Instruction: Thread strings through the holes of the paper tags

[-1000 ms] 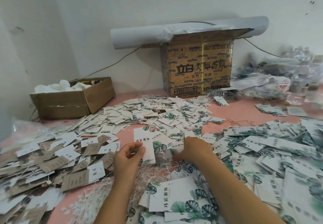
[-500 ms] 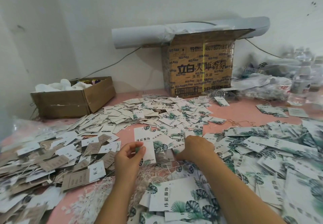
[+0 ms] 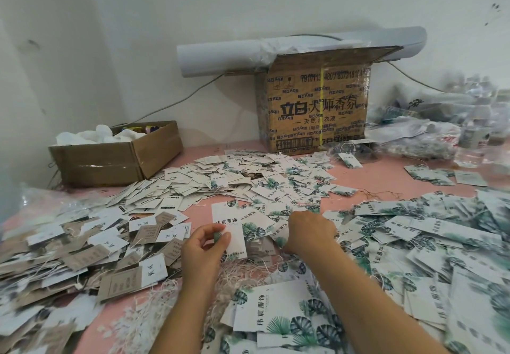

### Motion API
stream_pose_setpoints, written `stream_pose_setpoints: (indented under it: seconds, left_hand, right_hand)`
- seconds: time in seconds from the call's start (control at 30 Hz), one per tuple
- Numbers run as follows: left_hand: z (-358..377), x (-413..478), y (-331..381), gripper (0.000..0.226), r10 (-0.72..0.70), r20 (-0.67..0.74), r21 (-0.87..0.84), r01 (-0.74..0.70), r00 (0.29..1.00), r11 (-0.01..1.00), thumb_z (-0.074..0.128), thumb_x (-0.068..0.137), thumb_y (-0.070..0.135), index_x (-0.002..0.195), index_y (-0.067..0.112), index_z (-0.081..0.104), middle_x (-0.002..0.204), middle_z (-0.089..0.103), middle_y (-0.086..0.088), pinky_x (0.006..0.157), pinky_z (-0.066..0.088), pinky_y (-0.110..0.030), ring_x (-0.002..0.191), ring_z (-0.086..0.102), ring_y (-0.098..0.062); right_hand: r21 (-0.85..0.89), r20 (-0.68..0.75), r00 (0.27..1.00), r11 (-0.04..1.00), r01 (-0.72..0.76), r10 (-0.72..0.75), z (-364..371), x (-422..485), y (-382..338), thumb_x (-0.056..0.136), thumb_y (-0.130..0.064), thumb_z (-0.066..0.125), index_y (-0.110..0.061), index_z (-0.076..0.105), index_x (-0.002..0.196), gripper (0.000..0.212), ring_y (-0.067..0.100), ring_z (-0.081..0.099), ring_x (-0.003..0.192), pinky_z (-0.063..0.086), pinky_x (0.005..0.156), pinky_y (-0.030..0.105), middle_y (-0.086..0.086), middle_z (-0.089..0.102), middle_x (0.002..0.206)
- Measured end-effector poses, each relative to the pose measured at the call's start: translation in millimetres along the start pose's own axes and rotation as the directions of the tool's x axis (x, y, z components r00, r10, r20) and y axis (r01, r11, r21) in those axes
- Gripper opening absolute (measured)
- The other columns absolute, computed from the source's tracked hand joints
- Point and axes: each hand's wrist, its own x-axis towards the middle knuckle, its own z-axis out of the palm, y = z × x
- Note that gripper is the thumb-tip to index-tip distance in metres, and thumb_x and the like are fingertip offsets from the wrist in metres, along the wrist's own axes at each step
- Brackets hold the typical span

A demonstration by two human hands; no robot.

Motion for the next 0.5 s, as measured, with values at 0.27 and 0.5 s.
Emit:
stream_pose_setpoints:
  seconds: [0.27, 0.5]
  left_hand:
    - [1, 0, 1, 0.019, -0.006, -0.009, -0.005, 0.006, 1.000, 1.000, 0.070, 0.080, 0.005, 0.087, 0.023, 0.067, 0.096, 0.063, 0.010, 0.063, 0.042, -0.020, 0.085, 0.056, -0.001]
    - [-2, 5, 8, 0.017, -0.014, -0.034, -0.067, 0.012, 0.999, 0.998, 0.068, 0.081, 0.002, 0.084, 0.019, 0.070, 0.089, 0.071, -0.002, 0.065, 0.050, -0.021, 0.081, 0.065, -0.015]
  right_hand:
    - [0.174, -0.080, 0.997, 0.985, 0.002, 0.012, -4, 4, 8, 0.087, -0.007, 0.053, -0.008, 0.053, 0.101, 0.014, 0.021, 0.054, 0.087, 0.050, 0.080, 0.034, 0.003, 0.054, 0.089]
    - [0.647, -0.051, 0.998, 0.761, 0.053, -0.026, -22, 15, 29, 0.092, -0.018, 0.054, -0.004, 0.058, 0.073, 0.024, 0.011, 0.041, 0.041, 0.037, 0.043, 0.021, 0.001, 0.047, 0.053]
